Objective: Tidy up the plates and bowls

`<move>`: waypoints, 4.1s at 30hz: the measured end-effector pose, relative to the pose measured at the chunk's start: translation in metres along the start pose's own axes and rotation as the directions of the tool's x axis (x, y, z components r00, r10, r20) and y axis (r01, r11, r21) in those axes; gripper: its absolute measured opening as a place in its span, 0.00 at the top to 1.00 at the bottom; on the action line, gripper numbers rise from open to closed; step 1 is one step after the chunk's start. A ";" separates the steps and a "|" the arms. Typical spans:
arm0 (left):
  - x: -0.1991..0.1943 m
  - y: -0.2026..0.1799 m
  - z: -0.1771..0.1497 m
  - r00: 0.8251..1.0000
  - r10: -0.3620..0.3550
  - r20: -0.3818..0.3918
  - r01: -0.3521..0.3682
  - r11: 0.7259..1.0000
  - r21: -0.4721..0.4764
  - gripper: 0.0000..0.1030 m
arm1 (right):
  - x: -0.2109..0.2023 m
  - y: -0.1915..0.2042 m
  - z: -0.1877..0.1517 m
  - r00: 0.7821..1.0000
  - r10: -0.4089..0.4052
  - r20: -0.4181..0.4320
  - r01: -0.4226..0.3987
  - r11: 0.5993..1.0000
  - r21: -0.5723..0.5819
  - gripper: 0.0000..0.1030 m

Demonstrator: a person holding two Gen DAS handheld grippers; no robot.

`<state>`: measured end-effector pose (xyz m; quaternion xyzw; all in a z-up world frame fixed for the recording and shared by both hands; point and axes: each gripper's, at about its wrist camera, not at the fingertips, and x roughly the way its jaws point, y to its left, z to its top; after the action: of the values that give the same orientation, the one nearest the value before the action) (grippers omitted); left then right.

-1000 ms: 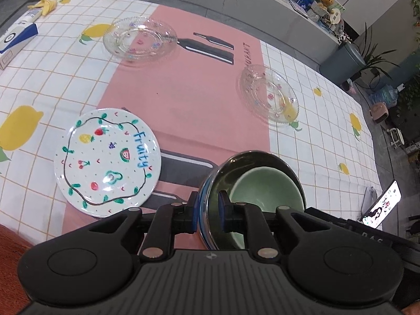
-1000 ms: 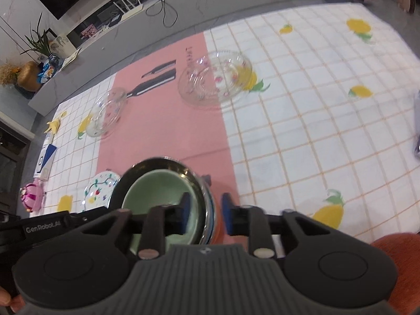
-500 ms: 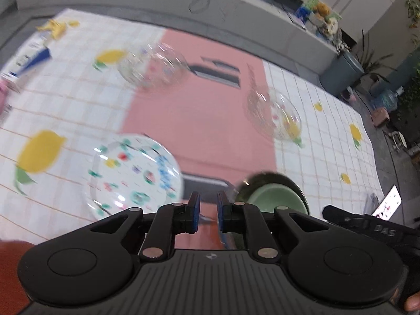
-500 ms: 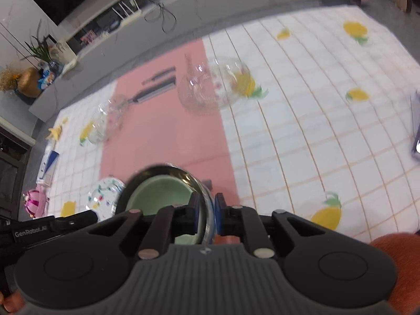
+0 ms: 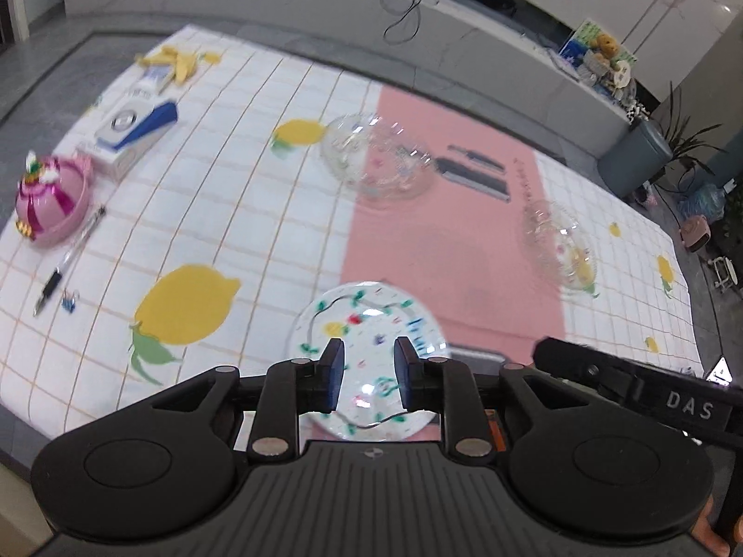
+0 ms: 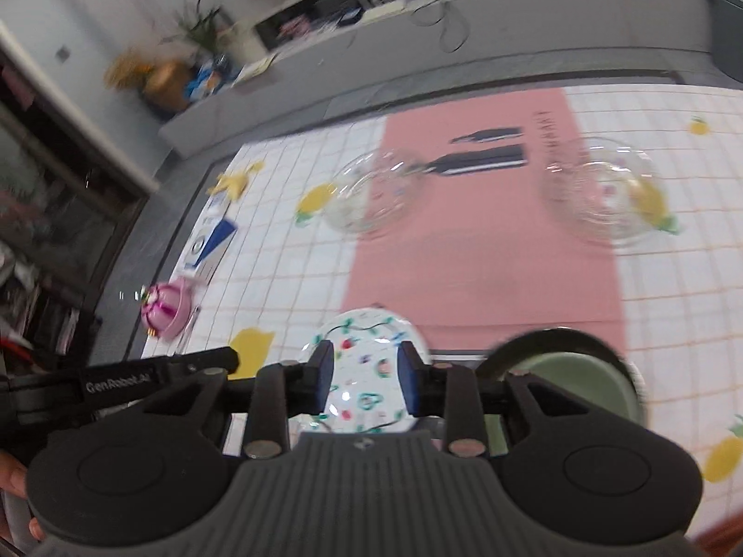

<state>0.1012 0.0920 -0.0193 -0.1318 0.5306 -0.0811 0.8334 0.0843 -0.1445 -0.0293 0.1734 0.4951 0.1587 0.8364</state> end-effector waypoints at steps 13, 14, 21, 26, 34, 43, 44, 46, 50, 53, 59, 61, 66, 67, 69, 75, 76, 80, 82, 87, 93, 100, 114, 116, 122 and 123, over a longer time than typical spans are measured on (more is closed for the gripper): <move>0.054 0.060 0.004 0.996 -0.022 -0.089 0.002 0.977 -0.212 0.65 | 0.097 0.009 0.021 0.977 -0.112 -0.180 0.105 0.993 -0.045 0.60; 0.060 0.059 0.005 0.995 -0.019 -0.100 -0.004 0.976 -0.218 0.65 | 0.102 0.007 0.023 0.973 -0.124 -0.193 0.118 0.992 -0.042 0.56; 0.096 0.053 0.005 0.982 0.018 -0.189 -0.060 0.975 -0.216 0.63 | 0.136 -0.006 0.031 0.934 -0.197 -0.297 0.197 0.980 -0.029 0.50; 0.111 0.057 0.001 0.969 0.064 -0.237 -0.116 0.970 -0.212 0.63 | 0.149 -0.017 0.028 0.914 -0.173 -0.366 0.188 0.982 0.007 0.47; 0.116 0.057 0.001 0.969 0.048 -0.243 -0.103 0.970 -0.219 0.65 | 0.164 -0.019 0.022 0.897 -0.087 -0.433 0.126 0.990 0.062 0.50; 0.117 0.067 0.004 0.971 0.001 -0.239 -0.072 0.955 -0.287 0.79 | 0.165 -0.014 0.024 0.913 -0.002 -0.407 0.049 0.993 0.105 0.63; 0.117 0.067 0.004 0.970 0.011 -0.244 -0.081 0.957 -0.278 0.78 | 0.161 -0.013 0.028 0.921 -0.028 -0.388 0.062 0.995 0.074 0.59; 0.115 0.065 0.003 0.969 0.034 -0.246 -0.099 0.962 -0.255 0.78 | 0.153 -0.010 0.039 0.931 -0.127 -0.341 0.134 0.991 -0.004 0.42; 0.114 0.059 0.002 0.967 0.028 -0.252 -0.088 0.969 -0.230 0.77 | 0.157 -0.015 0.047 0.909 -0.205 -0.363 0.188 0.979 -0.084 0.39; 0.115 0.057 0.000 0.966 0.042 -0.255 -0.101 0.970 -0.223 0.77 | 0.170 -0.023 0.047 0.888 -0.183 -0.422 0.169 0.983 -0.072 0.42; 0.116 0.056 -0.004 0.964 0.041 -0.262 -0.099 0.972 -0.212 0.77 | 0.181 -0.035 0.037 0.865 -0.097 -0.492 0.123 0.992 0.021 0.47; 0.118 0.056 -0.003 0.965 0.029 -0.259 -0.089 0.971 -0.223 0.79 | 0.180 -0.035 0.036 0.867 -0.102 -0.488 0.133 0.991 0.029 0.51; 0.116 0.064 0.003 0.975 0.052 -0.215 -0.111 0.957 -0.269 0.80 | 0.179 -0.037 0.039 0.901 -0.063 -0.430 0.110 0.990 0.085 0.55; 0.116 0.069 0.005 0.977 0.045 -0.206 -0.106 0.951 -0.292 0.80 | 0.179 -0.039 0.040 0.909 -0.043 -0.415 0.095 0.990 0.105 0.55; 0.116 0.079 0.008 0.981 0.023 -0.195 -0.089 0.938 -0.336 0.81 | 0.180 -0.043 0.042 0.919 -0.005 -0.394 0.069 0.987 0.147 0.55; 0.116 0.081 0.008 0.983 0.025 -0.183 -0.088 0.934 -0.347 0.83 | 0.176 -0.050 0.038 0.927 0.014 -0.376 0.058 0.982 0.179 0.66; 0.116 0.079 0.009 0.983 0.030 -0.180 -0.091 0.936 -0.341 0.83 | 0.175 -0.050 0.037 0.928 0.002 -0.373 0.069 0.982 0.176 0.72; 0.114 0.081 0.008 0.984 0.023 -0.176 -0.084 0.933 -0.349 0.85 | 0.171 -0.056 0.034 0.930 0.006 -0.368 0.077 0.974 0.211 0.80; 0.111 0.085 0.007 0.986 0.002 -0.165 -0.065 0.924 -0.376 0.85 | 0.164 -0.059 0.034 0.937 0.032 -0.348 0.052 0.972 0.229 0.83; 0.094 0.089 0.010 0.996 -0.031 -0.089 -0.011 0.898 -0.440 0.85 | 0.145 -0.061 0.037 0.952 0.106 -0.286 -0.018 0.956 0.293 0.85; 0.079 0.090 0.011 0.998 -0.052 -0.023 0.034 0.870 -0.493 0.86 | 0.132 -0.066 0.037 0.963 0.138 -0.229 -0.053 0.938 0.343 0.96; 0.053 0.075 0.011 0.995 -0.082 0.060 0.101 0.862 -0.497 0.86 | 0.107 -0.069 0.034 0.974 0.160 -0.161 -0.091 0.925 0.369 0.97; 0.030 -0.036 0.004 0.969 -0.226 0.100 0.246 0.914 -0.323 0.86 | -0.015 -0.127 0.018 0.992 0.109 0.057 -0.123 0.911 0.395 0.97; 0.032 -0.058 0.002 0.963 -0.256 0.091 0.271 0.917 -0.291 0.86 | -0.035 -0.144 0.014 0.991 0.094 0.091 -0.123 0.905 0.407 0.97; 0.042 -0.129 -0.008 0.943 -0.330 0.040 0.332 0.926 -0.178 0.87 | -0.093 -0.203 0.001 0.983 0.024 0.181 -0.108 0.878 0.467 0.97; 0.045 -0.141 -0.010 0.940 -0.339 0.028 0.339 0.927 -0.161 0.87 | -0.101 -0.213 -0.003 0.981 0.010 0.193 -0.102 0.873 0.476 0.97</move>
<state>0.1117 -0.0560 -0.0191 -0.2893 0.5048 -0.1799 0.7932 0.0554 -0.3781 -0.0473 0.4054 0.4341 0.0374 0.8036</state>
